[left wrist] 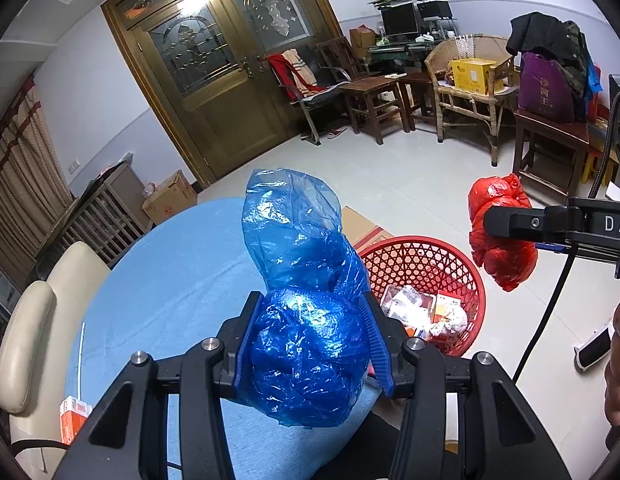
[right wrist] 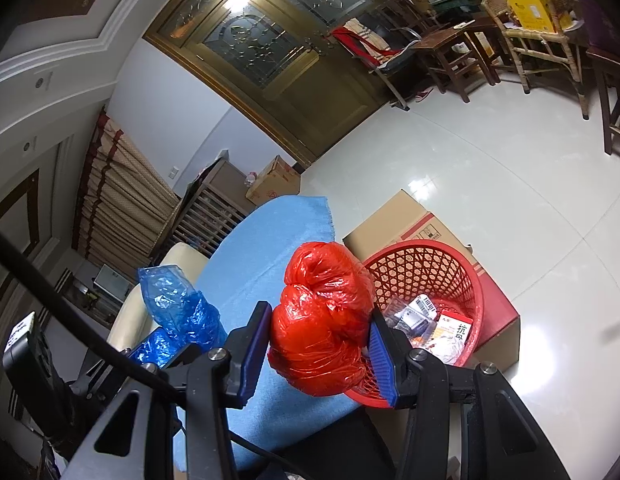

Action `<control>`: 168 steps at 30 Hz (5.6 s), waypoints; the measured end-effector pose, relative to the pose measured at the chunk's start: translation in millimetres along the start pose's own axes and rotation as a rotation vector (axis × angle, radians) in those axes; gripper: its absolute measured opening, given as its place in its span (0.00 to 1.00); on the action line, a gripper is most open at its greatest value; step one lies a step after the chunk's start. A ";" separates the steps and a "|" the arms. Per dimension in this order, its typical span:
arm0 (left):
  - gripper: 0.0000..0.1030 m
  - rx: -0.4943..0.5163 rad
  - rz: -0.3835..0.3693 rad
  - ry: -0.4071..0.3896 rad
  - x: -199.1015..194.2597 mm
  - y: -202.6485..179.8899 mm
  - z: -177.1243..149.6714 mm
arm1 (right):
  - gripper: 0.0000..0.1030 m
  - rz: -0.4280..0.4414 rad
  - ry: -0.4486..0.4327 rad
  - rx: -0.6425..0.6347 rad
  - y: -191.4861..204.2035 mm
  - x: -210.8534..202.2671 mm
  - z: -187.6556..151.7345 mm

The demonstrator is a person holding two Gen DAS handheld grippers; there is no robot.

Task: Collect trash

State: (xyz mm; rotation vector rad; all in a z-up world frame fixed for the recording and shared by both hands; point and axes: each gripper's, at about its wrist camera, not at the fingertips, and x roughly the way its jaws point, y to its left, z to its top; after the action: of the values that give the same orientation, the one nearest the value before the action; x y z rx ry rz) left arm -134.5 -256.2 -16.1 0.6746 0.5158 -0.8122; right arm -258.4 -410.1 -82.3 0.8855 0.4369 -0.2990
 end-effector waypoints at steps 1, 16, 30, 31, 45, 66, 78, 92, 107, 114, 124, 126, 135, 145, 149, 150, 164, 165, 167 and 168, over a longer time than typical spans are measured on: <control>0.49 0.002 -0.001 0.001 1.0 0.0 0.4 | 0.48 -0.001 0.000 0.001 0.6 -1.2 -0.6; 0.49 -0.004 -0.090 0.021 27.3 -8.0 -2.3 | 0.49 -0.037 0.026 0.033 -19.9 15.8 -3.5; 0.59 -0.028 -0.265 0.116 95.1 -13.8 2.3 | 0.57 -0.102 0.105 0.064 -65.0 78.4 -6.0; 0.59 -0.032 -0.268 0.113 94.5 -14.2 2.2 | 0.60 -0.103 0.104 0.065 -65.7 79.8 -5.6; 0.78 -0.116 -0.081 -0.043 23.9 51.9 -1.6 | 0.60 -0.064 0.066 -0.066 -6.0 63.8 2.8; 0.87 -0.426 0.465 -0.105 -111.1 214.0 -83.6 | 0.63 0.030 0.083 -0.523 228.7 54.3 -80.4; 0.96 -0.564 0.574 -0.135 -157.4 253.8 -136.2 | 0.64 0.066 0.090 -0.653 307.8 51.8 -138.8; 0.96 -0.618 0.609 -0.123 -180.1 266.9 -171.1 | 0.64 0.054 0.040 -0.726 352.9 48.7 -175.8; 0.96 -0.602 0.612 -0.146 -192.4 256.5 -170.3 | 0.64 0.027 -0.031 -0.782 351.8 36.4 -183.1; 0.96 -0.603 0.606 -0.147 -194.5 255.9 -169.5 | 0.65 0.019 -0.068 -0.808 352.0 30.3 -184.4; 0.96 -0.602 0.596 -0.148 -195.7 254.5 -168.3 | 0.65 0.015 -0.070 -0.812 352.5 31.5 -183.2; 0.96 -0.602 0.595 -0.151 -196.6 253.7 -167.6 | 0.65 0.014 -0.074 -0.810 351.8 30.7 -182.5; 0.96 -0.595 0.588 -0.157 -197.6 251.5 -167.0 | 0.65 0.009 -0.072 -0.808 349.1 29.4 -179.7; 0.96 -0.588 0.587 -0.166 -201.0 248.3 -165.0 | 0.65 0.008 -0.076 -0.809 351.1 28.9 -180.5; 0.96 -0.586 0.584 -0.166 -201.4 247.3 -164.4 | 0.65 0.007 -0.076 -0.809 351.4 28.0 -179.5; 0.96 -0.585 0.583 -0.166 -201.5 247.8 -164.0 | 0.65 0.006 -0.076 -0.809 351.5 28.2 -179.2; 0.96 -0.579 0.578 -0.171 -203.0 246.6 -164.2 | 0.65 0.001 -0.064 -0.803 349.9 33.3 -175.9; 0.96 -0.580 0.577 -0.170 -202.4 247.2 -164.4 | 0.65 0.000 -0.062 -0.801 349.0 34.3 -175.7; 0.96 -0.580 0.575 -0.166 -201.4 247.4 -164.3 | 0.65 -0.003 -0.054 -0.799 347.7 37.5 -175.3; 0.96 -0.580 0.575 -0.164 -200.3 247.2 -163.2 | 0.65 -0.005 -0.050 -0.798 347.5 39.5 -174.6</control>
State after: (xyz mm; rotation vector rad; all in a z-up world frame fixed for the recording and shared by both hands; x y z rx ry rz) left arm -82.6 82.0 87.9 0.1899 0.3534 -0.1505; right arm -118.4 -65.2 37.1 0.0968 0.4600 -0.1275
